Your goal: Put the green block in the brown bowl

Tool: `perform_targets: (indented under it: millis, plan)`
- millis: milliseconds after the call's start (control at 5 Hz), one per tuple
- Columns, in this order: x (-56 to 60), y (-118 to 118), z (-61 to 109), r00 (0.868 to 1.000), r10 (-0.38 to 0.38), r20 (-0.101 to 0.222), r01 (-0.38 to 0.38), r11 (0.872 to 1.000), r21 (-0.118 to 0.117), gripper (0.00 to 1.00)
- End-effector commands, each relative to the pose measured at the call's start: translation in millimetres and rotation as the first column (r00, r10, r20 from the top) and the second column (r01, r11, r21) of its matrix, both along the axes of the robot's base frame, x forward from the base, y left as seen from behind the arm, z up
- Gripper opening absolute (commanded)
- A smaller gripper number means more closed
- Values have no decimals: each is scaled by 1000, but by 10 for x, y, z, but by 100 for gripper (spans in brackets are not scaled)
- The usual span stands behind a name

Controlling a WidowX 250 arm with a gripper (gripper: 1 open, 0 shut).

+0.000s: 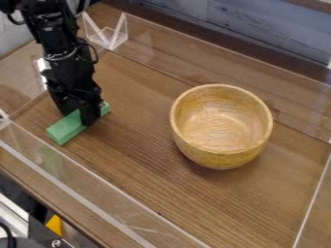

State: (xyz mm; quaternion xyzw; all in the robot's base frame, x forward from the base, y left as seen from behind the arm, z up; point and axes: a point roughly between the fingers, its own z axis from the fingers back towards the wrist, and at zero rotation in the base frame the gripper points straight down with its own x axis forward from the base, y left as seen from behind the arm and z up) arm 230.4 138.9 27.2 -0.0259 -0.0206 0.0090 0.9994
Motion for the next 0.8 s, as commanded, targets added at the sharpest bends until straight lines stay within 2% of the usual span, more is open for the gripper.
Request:
perform_targets:
  millis: [0,200,400,600]
  plan:
    - [51,-11,199,1000,4,24,-4,1000,10,0]
    - [51,-64,372,1000,15,27,-15,1000,2,0]
    - [80,-262,729,999,19,49,-18,1000,-22,0]
    - [151,-585,986,997,-3,73,7,999,-53,0]
